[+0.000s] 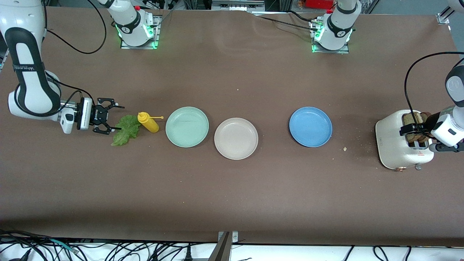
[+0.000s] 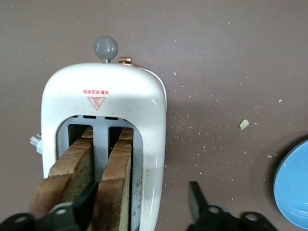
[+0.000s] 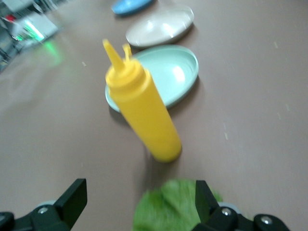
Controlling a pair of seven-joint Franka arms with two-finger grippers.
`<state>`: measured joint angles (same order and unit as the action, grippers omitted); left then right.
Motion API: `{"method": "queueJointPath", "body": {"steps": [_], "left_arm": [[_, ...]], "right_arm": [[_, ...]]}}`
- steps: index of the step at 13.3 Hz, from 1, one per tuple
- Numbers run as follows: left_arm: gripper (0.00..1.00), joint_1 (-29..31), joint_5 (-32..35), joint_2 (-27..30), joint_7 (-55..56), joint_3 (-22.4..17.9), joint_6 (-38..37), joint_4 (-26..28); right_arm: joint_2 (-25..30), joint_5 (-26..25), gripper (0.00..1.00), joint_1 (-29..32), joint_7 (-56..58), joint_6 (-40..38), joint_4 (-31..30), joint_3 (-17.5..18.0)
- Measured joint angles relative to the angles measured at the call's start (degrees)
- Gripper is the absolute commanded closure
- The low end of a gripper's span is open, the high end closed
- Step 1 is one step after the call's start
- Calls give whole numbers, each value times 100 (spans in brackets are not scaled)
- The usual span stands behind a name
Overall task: Make sandwich in beige plate with both arms
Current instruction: 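Reach the right gripper to the mustard while the left gripper reaches the toaster, then grasp the mustard with the right gripper while the left gripper lifts bread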
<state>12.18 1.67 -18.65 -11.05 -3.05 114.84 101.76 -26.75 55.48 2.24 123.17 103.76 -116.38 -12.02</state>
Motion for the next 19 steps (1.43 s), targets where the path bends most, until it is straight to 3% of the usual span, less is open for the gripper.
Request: {"method": "queueJointPath", "body": {"steps": [2,9,14,16,17,18,19], "left_arm": [[100,90,3,-22,-8,-2,0,9],[100,194,307,-71,-448,1,-59,-107],[100,191,307,-37,-537,24,-1260,-1197],[100,165,307,-15,-550,85,-1786,-1726],[100,127,307,0,-554,142,-1949,-1909],[100,61,307,8,-556,207,-2052,-2034],[100,-39,307,8,-556,276,-2108,-2105]], "right_arm": [[-319,268,1,-5,313,-414,290,8],[-954,947,1,-41,1484,-973,394,87],[-1029,1141,4,-83,1617,-992,424,353],[-1030,1210,18,-91,1620,-991,448,410],[-1031,1237,59,-91,1636,-991,455,419],[-1032,1251,80,-90,1677,-991,457,421],[-1041,1253,90,-90,1703,-992,457,422]]}}
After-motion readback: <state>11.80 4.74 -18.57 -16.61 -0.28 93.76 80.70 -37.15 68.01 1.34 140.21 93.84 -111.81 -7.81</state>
